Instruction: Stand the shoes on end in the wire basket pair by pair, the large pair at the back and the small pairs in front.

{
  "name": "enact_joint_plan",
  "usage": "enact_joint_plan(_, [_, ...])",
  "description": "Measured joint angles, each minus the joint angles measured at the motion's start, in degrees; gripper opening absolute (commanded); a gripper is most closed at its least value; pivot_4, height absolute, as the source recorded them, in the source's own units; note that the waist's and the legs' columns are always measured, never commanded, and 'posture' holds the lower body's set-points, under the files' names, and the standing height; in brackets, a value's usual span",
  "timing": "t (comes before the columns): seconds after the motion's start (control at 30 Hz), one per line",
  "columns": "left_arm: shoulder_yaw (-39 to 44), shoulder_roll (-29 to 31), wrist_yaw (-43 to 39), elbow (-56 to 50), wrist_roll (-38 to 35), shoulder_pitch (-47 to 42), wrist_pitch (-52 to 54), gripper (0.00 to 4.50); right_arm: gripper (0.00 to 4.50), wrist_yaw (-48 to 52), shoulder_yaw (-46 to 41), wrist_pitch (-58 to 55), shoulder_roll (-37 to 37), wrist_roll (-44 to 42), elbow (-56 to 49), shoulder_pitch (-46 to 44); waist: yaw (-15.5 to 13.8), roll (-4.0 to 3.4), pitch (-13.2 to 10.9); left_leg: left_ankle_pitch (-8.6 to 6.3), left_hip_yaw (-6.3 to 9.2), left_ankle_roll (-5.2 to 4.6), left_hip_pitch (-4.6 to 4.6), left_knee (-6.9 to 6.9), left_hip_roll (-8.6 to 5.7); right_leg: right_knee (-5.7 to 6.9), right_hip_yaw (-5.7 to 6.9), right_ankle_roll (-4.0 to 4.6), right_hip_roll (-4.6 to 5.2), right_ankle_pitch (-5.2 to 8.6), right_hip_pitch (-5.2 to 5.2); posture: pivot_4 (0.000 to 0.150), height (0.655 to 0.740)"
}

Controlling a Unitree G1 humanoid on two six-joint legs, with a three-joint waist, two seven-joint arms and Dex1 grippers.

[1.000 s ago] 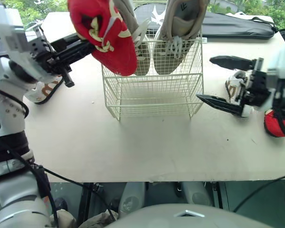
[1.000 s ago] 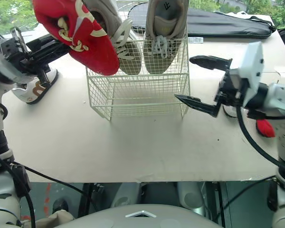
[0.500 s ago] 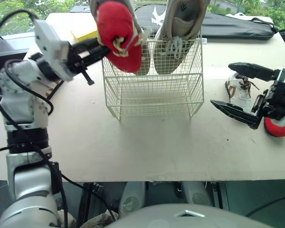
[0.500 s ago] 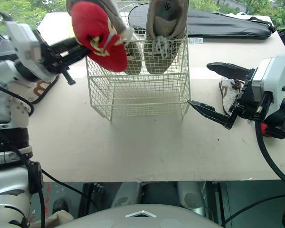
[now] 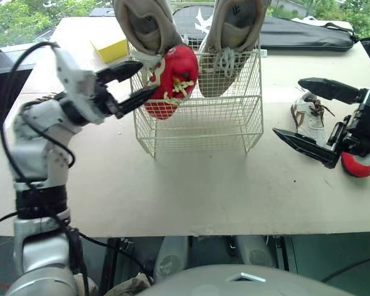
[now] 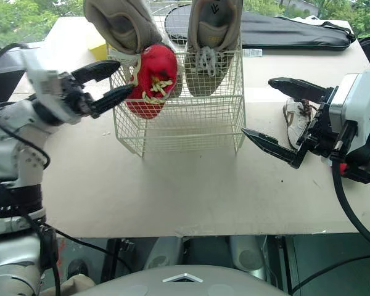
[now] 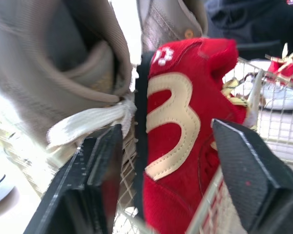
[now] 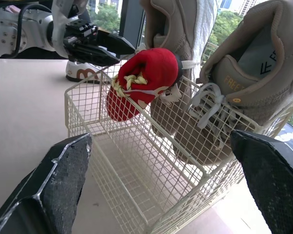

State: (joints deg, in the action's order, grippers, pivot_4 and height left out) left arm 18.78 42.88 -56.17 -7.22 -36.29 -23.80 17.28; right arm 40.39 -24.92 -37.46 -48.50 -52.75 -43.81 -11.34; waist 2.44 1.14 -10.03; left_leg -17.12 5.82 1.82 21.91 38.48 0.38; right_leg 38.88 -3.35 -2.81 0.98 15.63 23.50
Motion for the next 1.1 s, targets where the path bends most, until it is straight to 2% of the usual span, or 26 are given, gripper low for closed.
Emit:
enact_joint_plan(0.13, [9.3, 4.5, 0.5, -2.1, -7.3, 5.6, 7.3, 3.07, 4.5, 1.4, 2.5, 1.2, 0.1, 0.1, 2.1, -1.7, -0.1, -0.01, 0.0, -0.01, -0.01, -0.01, -0.03, 0.0, -0.01, 0.01, 0.01, 0.0, 0.03, 0.0, -0.02, 0.15, 0.74])
enact_joint_plan(0.3, [17.1, 5.3, 6.6, -2.3, -11.2, 10.0, 14.5, 3.07, 4.5, 3.0, 6.0, 2.8, 0.3, 1.1, 5.2, -4.2, -0.4, 0.01, 0.0, -0.01, 0.05, -0.01, -0.01, 0.01, -0.02, -0.02, 0.08, 0.0, 0.05, 0.0, -0.04, 0.15, 0.74])
enact_joint_plan(0.37, [18.6, 5.2, 10.3, -3.3, -13.4, 12.0, 18.3, 3.07, 4.5, 2.2, 6.6, 2.8, 0.5, 2.4, 6.3, -3.9, -0.3, 0.02, 0.0, -0.01, 0.05, -0.01, 0.01, 0.01, 0.01, -0.03, 0.05, 0.0, 0.07, 0.0, -0.03, 0.15, 0.74])
enact_joint_plan(0.5, [19.2, 4.7, 15.4, -12.3, -23.6, 13.4, 26.0, 3.07, 4.5, -4.4, 7.0, 3.0, 1.8, 10.2, 9.3, -1.4, -0.8, 0.17, 0.0, 0.1, 0.13, 0.18, 0.08, 0.05, 0.04, -0.02, 0.13, -0.01, 0.15, 0.0, -0.02, 0.15, 0.74])
enact_joint_plan(0.63, [15.2, 7.9, 19.0, -20.8, -32.7, 9.7, 30.8, 3.07, 4.5, -11.1, 4.9, -1.4, 1.4, 13.9, 9.1, 3.6, -1.4, 0.16, 0.1, 0.13, 0.07, 0.24, 0.06, 0.04, -0.01, -0.01, 0.06, 0.0, 0.1, 0.0, -0.02, 0.15, 0.74])
enact_joint_plan(0.77, [7.5, 10.3, 23.3, -23.2, -45.2, 0.1, 34.6, 3.07, 4.5, -13.7, -0.5, -7.5, 0.3, 13.7, 8.1, 9.1, -1.6, 0.14, 0.1, 0.06, -0.03, 0.11, 0.0, 0.05, -0.07, 0.05, -0.04, -0.01, 0.06, 0.0, -0.05, 0.15, 0.74])
enact_joint_plan(0.87, [0.1, 9.1, 25.7, -23.8, -51.0, -5.6, 35.5, 3.87, 4.5, -16.0, -7.3, -11.0, 0.4, 13.7, 9.3, 11.1, -1.3, 0.11, 0.1, 0.05, -0.22, 0.1, -0.12, 0.03, -0.06, 0.08, -0.24, -0.01, -0.01, 0.0, -0.05, 0.15, 0.74])
enact_joint_plan(0.9, [-1.2, 8.9, 26.0, -24.1, -51.5, -6.0, 35.6, 4.3, 4.5, -16.1, -8.7, -11.5, 0.4, 13.6, 9.6, 11.6, -1.2, 0.11, 0.1, 0.04, -0.23, 0.08, -0.13, 0.02, -0.04, 0.08, -0.26, -0.01, -0.03, 0.0, -0.05, 0.15, 0.74])
enact_joint_plan(0.93, [-3.1, 8.6, 25.7, -24.7, -51.3, -6.4, 35.8, 4.41, 4.5, -16.0, -10.7, -12.2, 0.4, 13.5, 9.8, 13.1, -1.2, 0.1, 0.1, 0.03, -0.24, 0.06, -0.13, 0.01, -0.03, 0.08, -0.26, 0.0, -0.05, 0.0, -0.05, 0.15, 0.74])
enact_joint_plan(1.0, [-7.1, 6.7, 25.2, -26.4, -48.7, -7.3, 35.7, 4.41, 4.5, -15.6, -13.9, -13.8, 0.5, 13.5, 9.9, 17.5, -1.5, 0.09, 0.1, 0.03, -0.26, 0.06, -0.11, 0.0, -0.04, 0.05, -0.27, 0.0, -0.06, 0.01, -0.05, 0.15, 0.74])
enact_joint_plan(1.1, [-13.6, 4.1, 23.9, -26.9, -39.5, -8.8, 34.1, 4.41, 4.5, -16.3, -17.5, -16.6, 1.4, 15.1, 8.5, 24.6, -1.6, 0.05, 0.1, 0.04, -0.36, 0.06, -0.14, 0.01, -0.07, 0.08, -0.38, -0.01, -0.06, 0.0, -0.05, 0.15, 0.74])
